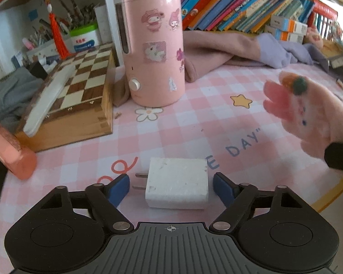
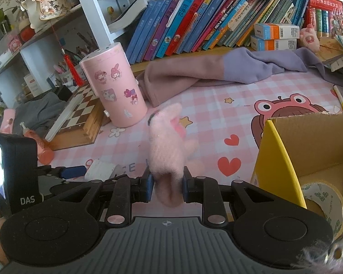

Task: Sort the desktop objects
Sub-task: 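Close the left tool on the white plug charger while the right tool holds the glove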

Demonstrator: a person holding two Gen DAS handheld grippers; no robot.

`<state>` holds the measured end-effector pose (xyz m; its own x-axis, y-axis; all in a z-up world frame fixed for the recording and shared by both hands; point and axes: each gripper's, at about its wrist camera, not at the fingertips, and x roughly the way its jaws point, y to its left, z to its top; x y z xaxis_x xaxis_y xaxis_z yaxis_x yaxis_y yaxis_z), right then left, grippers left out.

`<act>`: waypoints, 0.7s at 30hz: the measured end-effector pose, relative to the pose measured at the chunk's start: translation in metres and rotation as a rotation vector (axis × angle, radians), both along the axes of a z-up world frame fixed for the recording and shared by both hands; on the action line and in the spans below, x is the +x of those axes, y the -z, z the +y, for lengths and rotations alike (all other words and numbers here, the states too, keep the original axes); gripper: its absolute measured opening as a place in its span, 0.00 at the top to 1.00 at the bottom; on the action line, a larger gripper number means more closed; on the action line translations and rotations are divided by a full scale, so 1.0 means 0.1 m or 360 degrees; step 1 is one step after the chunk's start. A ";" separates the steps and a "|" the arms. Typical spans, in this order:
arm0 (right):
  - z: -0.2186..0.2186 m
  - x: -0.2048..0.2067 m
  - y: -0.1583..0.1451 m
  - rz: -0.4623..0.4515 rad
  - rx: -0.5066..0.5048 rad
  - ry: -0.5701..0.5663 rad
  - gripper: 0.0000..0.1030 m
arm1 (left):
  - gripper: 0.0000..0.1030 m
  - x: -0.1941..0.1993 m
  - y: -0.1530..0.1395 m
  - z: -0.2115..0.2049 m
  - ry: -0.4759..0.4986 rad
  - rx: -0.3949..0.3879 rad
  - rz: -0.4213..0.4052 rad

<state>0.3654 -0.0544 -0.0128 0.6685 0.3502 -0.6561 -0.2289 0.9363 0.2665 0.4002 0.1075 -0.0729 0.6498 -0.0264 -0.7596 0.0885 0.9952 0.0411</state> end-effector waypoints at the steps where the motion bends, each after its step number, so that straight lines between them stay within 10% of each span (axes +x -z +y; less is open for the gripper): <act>1: 0.00 0.00 0.00 -0.0002 0.0000 -0.0002 0.79 | 0.30 0.01 0.00 0.01 -0.0007 -0.0024 0.0006; 21: 0.05 -0.22 -0.21 -0.0116 0.0004 -0.0075 0.79 | 0.37 -0.66 -0.62 0.32 -0.0186 -0.0375 -0.0152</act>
